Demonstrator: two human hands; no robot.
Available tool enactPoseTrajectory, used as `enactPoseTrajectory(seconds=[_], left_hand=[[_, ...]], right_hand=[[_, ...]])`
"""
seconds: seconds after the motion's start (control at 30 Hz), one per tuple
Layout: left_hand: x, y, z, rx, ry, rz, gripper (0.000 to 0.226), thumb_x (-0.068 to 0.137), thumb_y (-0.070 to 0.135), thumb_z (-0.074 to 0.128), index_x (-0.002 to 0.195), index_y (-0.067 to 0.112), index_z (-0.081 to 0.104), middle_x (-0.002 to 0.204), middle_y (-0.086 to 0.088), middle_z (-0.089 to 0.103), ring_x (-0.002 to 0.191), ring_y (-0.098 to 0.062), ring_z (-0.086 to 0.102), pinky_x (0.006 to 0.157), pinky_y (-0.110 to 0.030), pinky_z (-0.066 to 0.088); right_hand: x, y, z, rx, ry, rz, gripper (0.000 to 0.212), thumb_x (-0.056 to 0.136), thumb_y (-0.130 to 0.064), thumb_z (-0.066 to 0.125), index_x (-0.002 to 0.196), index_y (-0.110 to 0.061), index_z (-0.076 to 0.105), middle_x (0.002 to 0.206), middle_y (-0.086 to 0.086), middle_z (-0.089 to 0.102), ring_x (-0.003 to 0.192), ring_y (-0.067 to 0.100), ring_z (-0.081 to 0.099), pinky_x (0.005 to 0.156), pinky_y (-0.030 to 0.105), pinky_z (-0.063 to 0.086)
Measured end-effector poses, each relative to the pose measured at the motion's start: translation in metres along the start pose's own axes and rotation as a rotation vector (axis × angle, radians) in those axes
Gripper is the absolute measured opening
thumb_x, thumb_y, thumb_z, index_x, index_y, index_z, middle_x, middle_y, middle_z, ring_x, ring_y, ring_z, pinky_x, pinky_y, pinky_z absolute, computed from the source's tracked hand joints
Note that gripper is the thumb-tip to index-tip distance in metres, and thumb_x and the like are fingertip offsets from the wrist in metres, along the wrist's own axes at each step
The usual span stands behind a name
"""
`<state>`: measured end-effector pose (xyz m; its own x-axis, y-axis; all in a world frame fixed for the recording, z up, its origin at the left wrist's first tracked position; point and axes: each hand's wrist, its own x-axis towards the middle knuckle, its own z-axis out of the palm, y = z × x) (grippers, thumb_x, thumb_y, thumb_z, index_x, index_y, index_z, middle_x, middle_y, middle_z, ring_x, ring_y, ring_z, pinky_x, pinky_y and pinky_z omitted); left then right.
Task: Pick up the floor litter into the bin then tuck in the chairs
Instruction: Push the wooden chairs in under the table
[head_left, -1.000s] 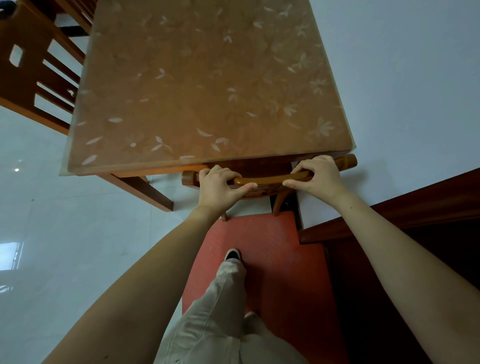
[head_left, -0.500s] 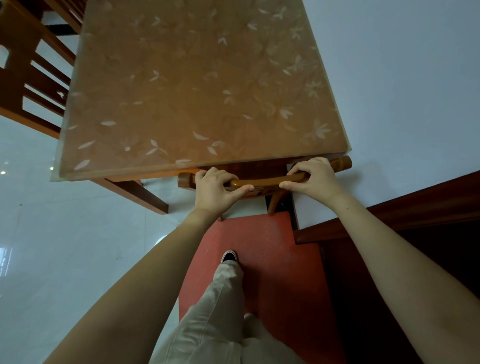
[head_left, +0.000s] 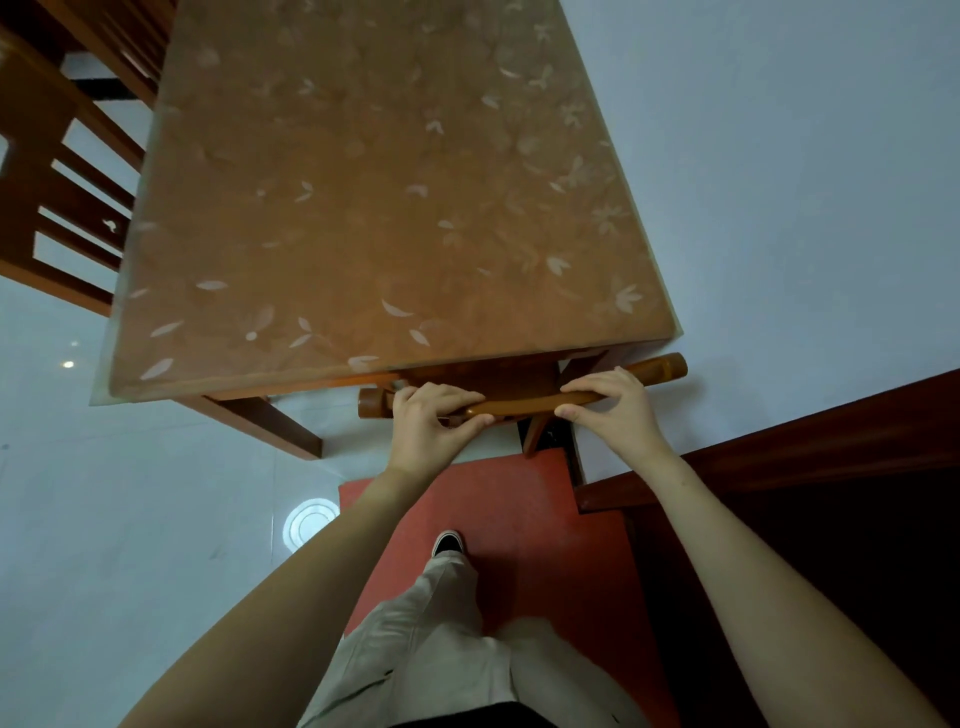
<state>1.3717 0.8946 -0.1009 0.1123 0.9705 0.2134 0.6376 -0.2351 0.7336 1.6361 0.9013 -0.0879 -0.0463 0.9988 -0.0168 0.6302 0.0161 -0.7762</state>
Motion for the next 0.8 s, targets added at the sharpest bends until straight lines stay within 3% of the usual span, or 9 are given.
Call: enactPoseTrajectory(seconds=[0.13,0.43,0.53,0.7,0.8], left_hand=[[0.002,-0.002,0.004,-0.01,0.024,0.002,0.037,0.074,0.057,0.064,0.092,0.027,0.076,0.087,0.016,0.068,0.087,0.002,0.053,0.088,-0.013,0.019],[0.009,-0.001,0.008,-0.009,0.027,0.004,0.037,0.074,0.057,0.063,0.092,0.027,0.076,0.086,0.017,0.068,0.084,0.001,0.054,0.088,-0.015,0.021],[0.009,0.002,0.008,-0.012,0.017,-0.005,0.04,0.074,0.059,0.062,0.093,0.027,0.076,0.087,0.017,0.068,0.085,0.002,0.053,0.089,-0.014,0.019],[0.006,0.006,0.001,0.042,-0.046,-0.036,0.039,0.077,0.059,0.064,0.098,0.028,0.075,0.093,0.015,0.069,0.091,-0.001,0.055,0.089,-0.026,0.023],[0.002,0.009,-0.004,0.055,-0.095,-0.033,0.029,0.084,0.043,0.07,0.107,0.025,0.072,0.102,0.011,0.069,0.1,-0.005,0.056,0.096,-0.029,0.023]], right_hand=[[0.006,0.004,-0.001,-0.003,-0.015,0.024,0.027,0.067,-0.05,0.079,0.09,-0.036,0.074,0.095,-0.018,0.07,0.101,0.004,0.059,0.114,0.03,0.023],[0.013,-0.003,-0.009,0.035,-0.014,0.072,0.028,0.063,-0.043,0.084,0.088,-0.032,0.076,0.094,-0.016,0.071,0.099,-0.004,0.057,0.114,0.028,0.023],[0.01,-0.005,-0.011,0.043,-0.023,0.071,0.026,0.065,-0.035,0.087,0.088,-0.032,0.077,0.093,-0.016,0.07,0.099,-0.005,0.055,0.11,0.033,0.031],[0.003,-0.017,-0.012,0.05,-0.027,0.118,0.026,0.065,-0.049,0.081,0.088,-0.04,0.073,0.099,-0.016,0.07,0.11,0.01,0.055,0.108,0.027,0.032],[-0.003,-0.016,-0.01,0.049,-0.031,0.119,0.024,0.071,-0.043,0.083,0.094,-0.041,0.074,0.103,-0.017,0.069,0.118,0.019,0.052,0.112,0.048,0.033]])
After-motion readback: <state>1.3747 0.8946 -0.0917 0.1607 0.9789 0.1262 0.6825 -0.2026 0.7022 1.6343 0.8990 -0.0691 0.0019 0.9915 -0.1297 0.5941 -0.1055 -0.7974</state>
